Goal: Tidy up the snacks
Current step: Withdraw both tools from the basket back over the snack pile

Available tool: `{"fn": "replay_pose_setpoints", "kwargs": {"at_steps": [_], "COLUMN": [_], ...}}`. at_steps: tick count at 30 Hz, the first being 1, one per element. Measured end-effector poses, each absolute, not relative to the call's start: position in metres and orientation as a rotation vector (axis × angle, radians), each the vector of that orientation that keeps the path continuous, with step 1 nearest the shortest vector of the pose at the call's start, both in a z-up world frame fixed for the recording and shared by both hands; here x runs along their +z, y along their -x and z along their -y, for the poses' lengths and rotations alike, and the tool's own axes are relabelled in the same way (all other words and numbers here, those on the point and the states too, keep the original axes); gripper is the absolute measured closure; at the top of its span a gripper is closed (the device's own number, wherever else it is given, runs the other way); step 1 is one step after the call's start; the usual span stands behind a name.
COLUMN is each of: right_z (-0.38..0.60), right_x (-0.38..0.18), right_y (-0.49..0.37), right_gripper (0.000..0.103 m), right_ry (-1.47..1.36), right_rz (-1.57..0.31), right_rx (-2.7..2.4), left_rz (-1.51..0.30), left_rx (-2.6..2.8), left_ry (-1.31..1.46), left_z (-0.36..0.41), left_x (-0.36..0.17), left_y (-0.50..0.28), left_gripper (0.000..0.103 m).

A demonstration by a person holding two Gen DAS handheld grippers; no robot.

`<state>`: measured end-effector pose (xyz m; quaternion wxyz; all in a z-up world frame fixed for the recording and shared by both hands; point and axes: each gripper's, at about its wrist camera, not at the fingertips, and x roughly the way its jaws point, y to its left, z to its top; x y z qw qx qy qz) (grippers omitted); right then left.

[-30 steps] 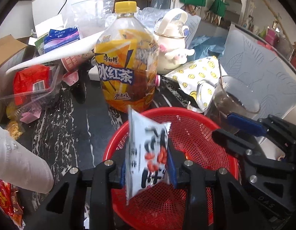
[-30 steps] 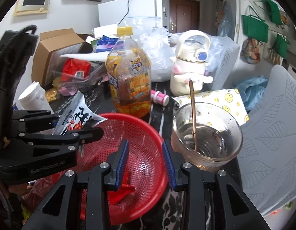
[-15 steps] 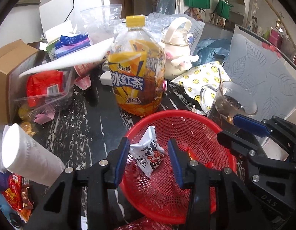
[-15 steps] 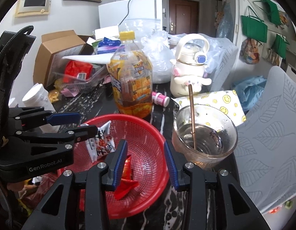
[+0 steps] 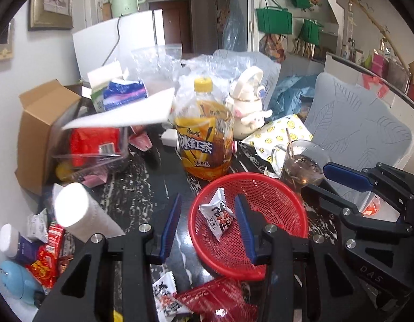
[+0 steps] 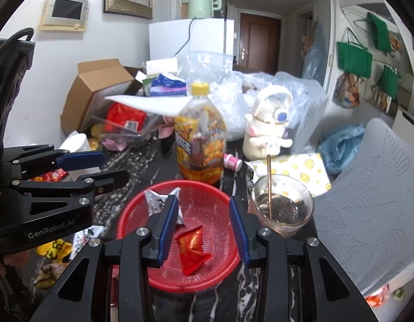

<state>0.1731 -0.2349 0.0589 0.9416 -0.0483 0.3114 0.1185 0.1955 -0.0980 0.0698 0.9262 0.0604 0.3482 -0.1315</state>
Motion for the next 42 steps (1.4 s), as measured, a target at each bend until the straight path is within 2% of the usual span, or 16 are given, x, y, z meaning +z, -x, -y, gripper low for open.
{"fn": "replay_pose_setpoints", "kwargs": {"at_steps": [16, 26, 29, 39, 40, 42], "right_z": [0.217, 0.204, 0.201, 0.194, 0.193, 0.190], "right_x": [0.093, 0.088, 0.085, 0.067, 0.064, 0.059], "right_y": [-0.097, -0.047, -0.033, 0.016, 0.020, 0.027], "right_gripper": [0.064, 0.057, 0.052, 0.050, 0.050, 0.050], "right_ry": [0.102, 0.094, 0.082, 0.045, 0.045, 0.041], "right_rz": [-0.557, -0.574, -0.577, -0.622, -0.628, -0.640], "right_rx": [0.265, 0.282, 0.290, 0.290, 0.294, 0.298], "left_rz": [-0.641, -0.626, -0.627, -0.639, -0.644, -0.664], "left_rx": [-0.289, -0.299, -0.303, -0.337, -0.340, -0.347], "left_ry": [-0.095, -0.082, -0.073, -0.041, -0.037, -0.030], "left_z": [0.074, 0.060, 0.058, 0.046, 0.044, 0.042], "left_x": [0.101, 0.099, 0.097, 0.079, 0.076, 0.068], "left_y": [-0.117, -0.060, -0.045, -0.003, 0.000, 0.004], "left_gripper": [0.062, 0.062, 0.062, 0.062, 0.061, 0.042]}}
